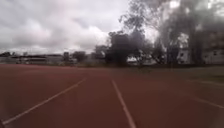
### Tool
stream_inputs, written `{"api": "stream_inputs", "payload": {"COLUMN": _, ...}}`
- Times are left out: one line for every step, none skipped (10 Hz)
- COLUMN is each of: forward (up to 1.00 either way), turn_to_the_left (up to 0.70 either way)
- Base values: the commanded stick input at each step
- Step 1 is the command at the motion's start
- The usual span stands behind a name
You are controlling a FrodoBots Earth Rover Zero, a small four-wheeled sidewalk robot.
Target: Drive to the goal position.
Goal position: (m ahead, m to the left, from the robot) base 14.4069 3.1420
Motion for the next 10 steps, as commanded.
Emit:
{"api": "stream_inputs", "payload": {"forward": 0.85, "turn_to_the_left": 0.00}}
{"api": "stream_inputs", "payload": {"forward": 0.85, "turn_to_the_left": 0.00}}
{"api": "stream_inputs", "payload": {"forward": 0.85, "turn_to_the_left": 0.00}}
{"api": "stream_inputs", "payload": {"forward": 0.85, "turn_to_the_left": 0.00}}
{"api": "stream_inputs", "payload": {"forward": 0.85, "turn_to_the_left": 0.00}}
{"api": "stream_inputs", "payload": {"forward": 0.85, "turn_to_the_left": 0.00}}
{"api": "stream_inputs", "payload": {"forward": 0.85, "turn_to_the_left": 0.00}}
{"api": "stream_inputs", "payload": {"forward": 0.85, "turn_to_the_left": 0.00}}
{"api": "stream_inputs", "payload": {"forward": 0.85, "turn_to_the_left": 0.00}}
{"api": "stream_inputs", "payload": {"forward": 0.85, "turn_to_the_left": 0.00}}
